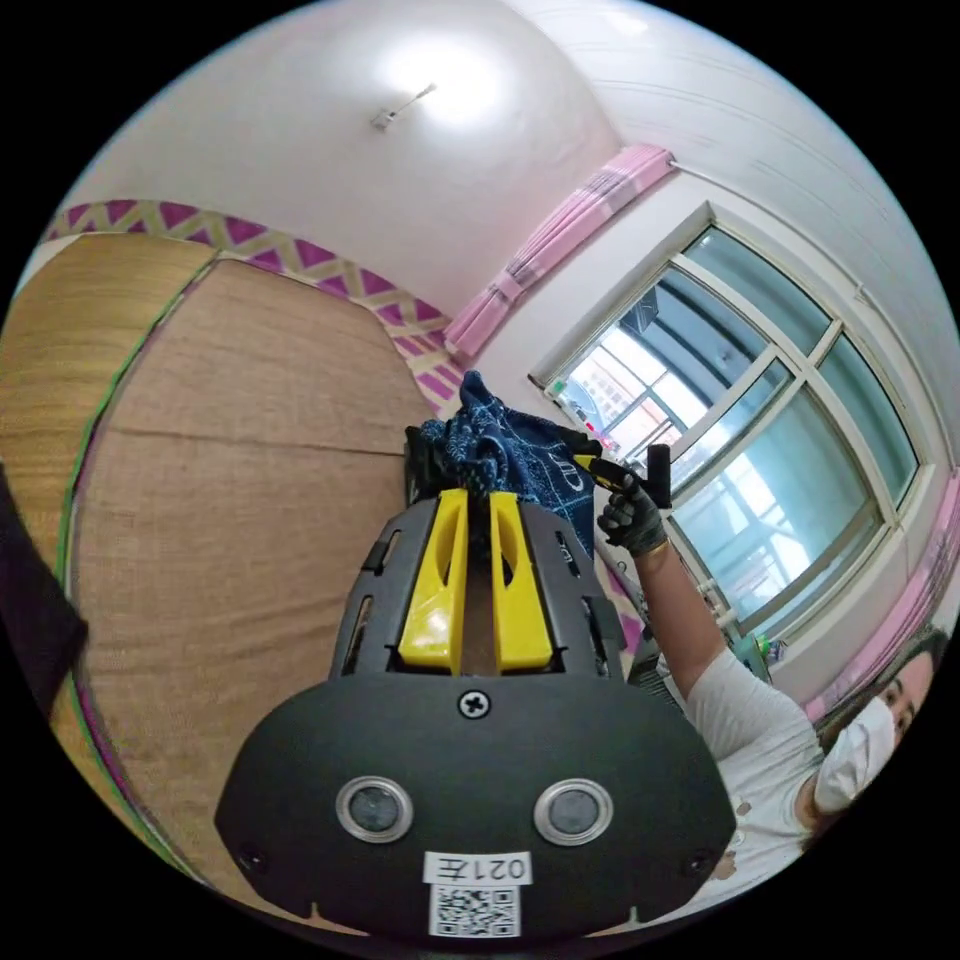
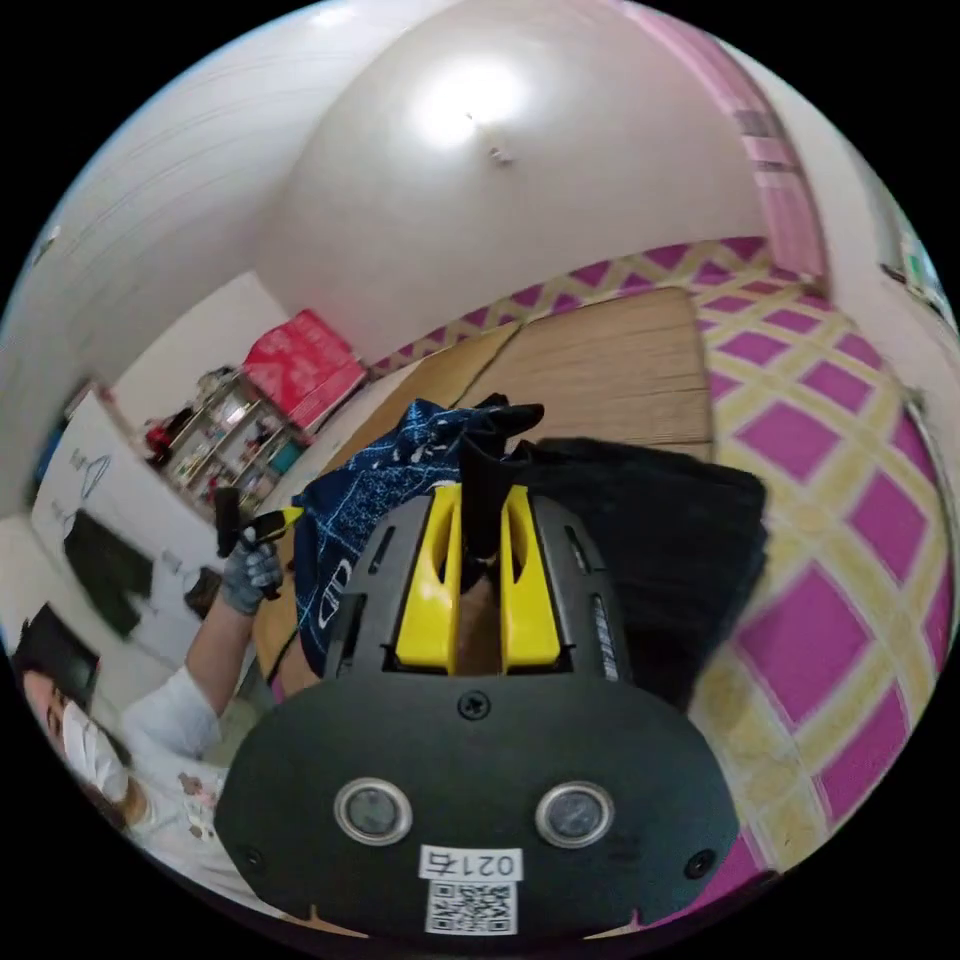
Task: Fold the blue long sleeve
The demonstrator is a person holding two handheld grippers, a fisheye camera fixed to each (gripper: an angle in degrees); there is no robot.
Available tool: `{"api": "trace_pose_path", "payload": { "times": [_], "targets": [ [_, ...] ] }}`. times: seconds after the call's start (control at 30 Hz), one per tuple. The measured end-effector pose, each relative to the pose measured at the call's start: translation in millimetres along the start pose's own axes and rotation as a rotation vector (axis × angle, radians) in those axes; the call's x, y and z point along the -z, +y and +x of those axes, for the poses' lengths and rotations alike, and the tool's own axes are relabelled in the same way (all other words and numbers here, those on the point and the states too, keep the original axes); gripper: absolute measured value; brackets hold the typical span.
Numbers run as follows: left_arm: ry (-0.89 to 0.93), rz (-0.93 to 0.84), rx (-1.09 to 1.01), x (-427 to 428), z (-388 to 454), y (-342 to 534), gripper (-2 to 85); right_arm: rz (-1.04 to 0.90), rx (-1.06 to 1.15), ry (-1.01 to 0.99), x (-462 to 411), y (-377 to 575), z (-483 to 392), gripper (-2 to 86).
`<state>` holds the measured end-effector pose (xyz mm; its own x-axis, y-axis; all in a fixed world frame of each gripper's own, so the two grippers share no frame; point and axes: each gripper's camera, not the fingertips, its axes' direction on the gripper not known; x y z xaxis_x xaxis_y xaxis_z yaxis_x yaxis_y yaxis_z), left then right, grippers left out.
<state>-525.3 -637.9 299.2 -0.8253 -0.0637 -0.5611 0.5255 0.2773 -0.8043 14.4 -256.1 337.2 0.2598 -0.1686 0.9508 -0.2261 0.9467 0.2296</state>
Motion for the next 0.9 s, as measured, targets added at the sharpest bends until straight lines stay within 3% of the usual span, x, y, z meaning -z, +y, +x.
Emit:
{"api": "trace_pose_path", "payload": {
  "times": [0.13,0.2,0.27,0.5,0.57,0.63,0.73,0.9],
  "targets": [
    [-0.06,-0.046,0.06,-62.1,-9.1,-10.1,5.3,-0.103,-0.187,0.37,-3.7,15.0,44.6,15.8],
    [-0.011,-0.04,0.033,-65.0,-7.7,9.4,3.5,-0.062,-0.196,0.426,-3.6,34.7,35.9,14.7],
    [0.004,-0.061,-0.025,-59.8,-0.9,37.4,1.2,-0.032,-0.07,0.417,-15.0,61.6,-8.9,13.2],
    [-0.126,-0.061,-0.053,14.5,16.2,182.6,-0.8,-0.154,0.33,0.102,-121.0,158.2,-204.3,11.3],
    [-0.229,-0.042,-0.032,40.7,16.8,216.3,-0.9,-0.235,0.449,-0.042,-178.4,189.1,-281.4,11.2],
    [-0.473,0.003,-0.036,77.2,19.8,257.0,-0.9,-0.29,0.533,-0.126,-223.7,208.5,-338.8,10.6],
    [-0.681,0.059,0.014,119.2,15.8,300.0,-0.9,-0.304,0.743,-0.142,-298.9,242.2,-442.5,9.5],
    [-0.732,0.091,0.177,164.8,-8.0,344.3,-0.9,-0.287,1.09,-0.141,-418.2,287.1,-606.4,11.3]
  ]
}}
